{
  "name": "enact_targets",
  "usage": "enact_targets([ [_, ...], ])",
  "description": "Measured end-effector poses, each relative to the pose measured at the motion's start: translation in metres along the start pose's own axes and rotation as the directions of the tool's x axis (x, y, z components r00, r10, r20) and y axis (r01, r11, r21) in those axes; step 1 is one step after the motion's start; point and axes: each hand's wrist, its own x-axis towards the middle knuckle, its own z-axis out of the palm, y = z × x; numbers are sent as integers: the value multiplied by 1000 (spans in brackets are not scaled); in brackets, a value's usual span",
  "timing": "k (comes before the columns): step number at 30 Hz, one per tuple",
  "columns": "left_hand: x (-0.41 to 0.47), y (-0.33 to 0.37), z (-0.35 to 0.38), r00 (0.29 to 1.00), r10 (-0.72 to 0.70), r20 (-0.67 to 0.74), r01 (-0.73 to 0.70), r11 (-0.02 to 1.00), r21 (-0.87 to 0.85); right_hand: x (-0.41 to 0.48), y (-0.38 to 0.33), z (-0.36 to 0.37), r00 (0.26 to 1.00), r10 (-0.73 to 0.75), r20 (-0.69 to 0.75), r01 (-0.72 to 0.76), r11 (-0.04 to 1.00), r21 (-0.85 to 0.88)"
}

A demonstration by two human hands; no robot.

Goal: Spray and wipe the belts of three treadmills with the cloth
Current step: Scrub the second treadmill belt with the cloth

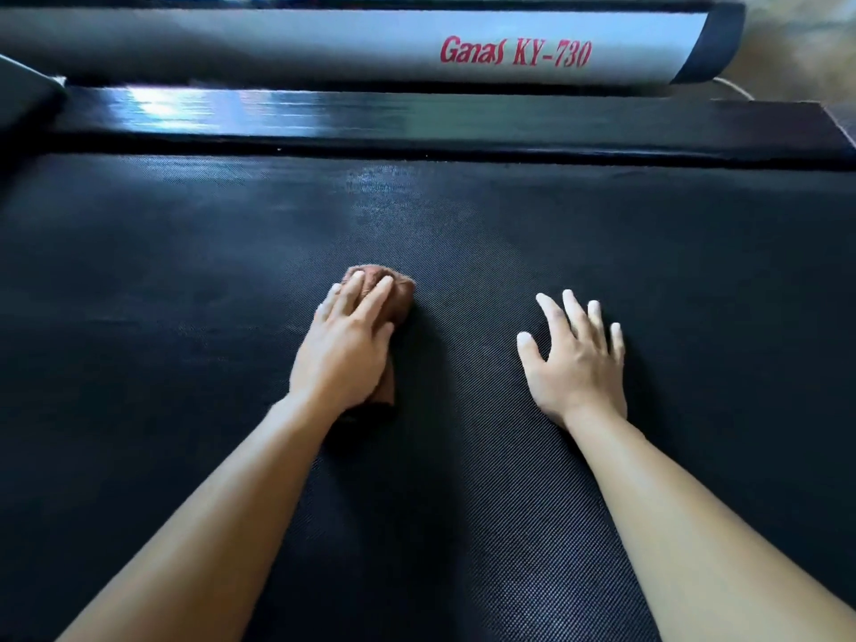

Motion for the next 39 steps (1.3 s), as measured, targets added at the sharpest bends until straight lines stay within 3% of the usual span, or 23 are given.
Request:
enact_targets([
  [2, 7, -6, -4, 996, -82, -20, 82, 997, -5, -1, 8, -9, 999, -41, 17, 40, 996, 77],
  [5, 24, 3, 1, 989, -147, -34, 147, 989, 3, -3, 33, -25, 993, -119, 15, 118, 993, 26],
  [10, 50, 55, 19, 985, -172, -16, 172, 985, 11, -3, 97, -53, 999, -27, -44, 25, 999, -46],
  [15, 68, 136, 61, 1000, -26, 16, 25, 999, 38, -10, 154, -65, 992, 121, -22, -123, 985, -122],
  [23, 20, 247, 121, 943, 306, 131, -315, 948, 52, -7, 164, -53, 988, 140, -60, -145, 985, -93],
  [30, -13, 190, 91, 957, 271, 104, -273, 962, 9, -7, 164, -51, 987, 142, -69, -149, 983, -105],
  [36, 38, 106, 51, 1000, -3, 5, 3, 1000, 9, -5, 165, -50, 986, 146, -76, -155, 980, -127],
  [39, 71, 100, 50, 996, -72, -49, 74, 996, 48, -4, 165, -49, 986, 146, -83, -156, 978, -138],
])
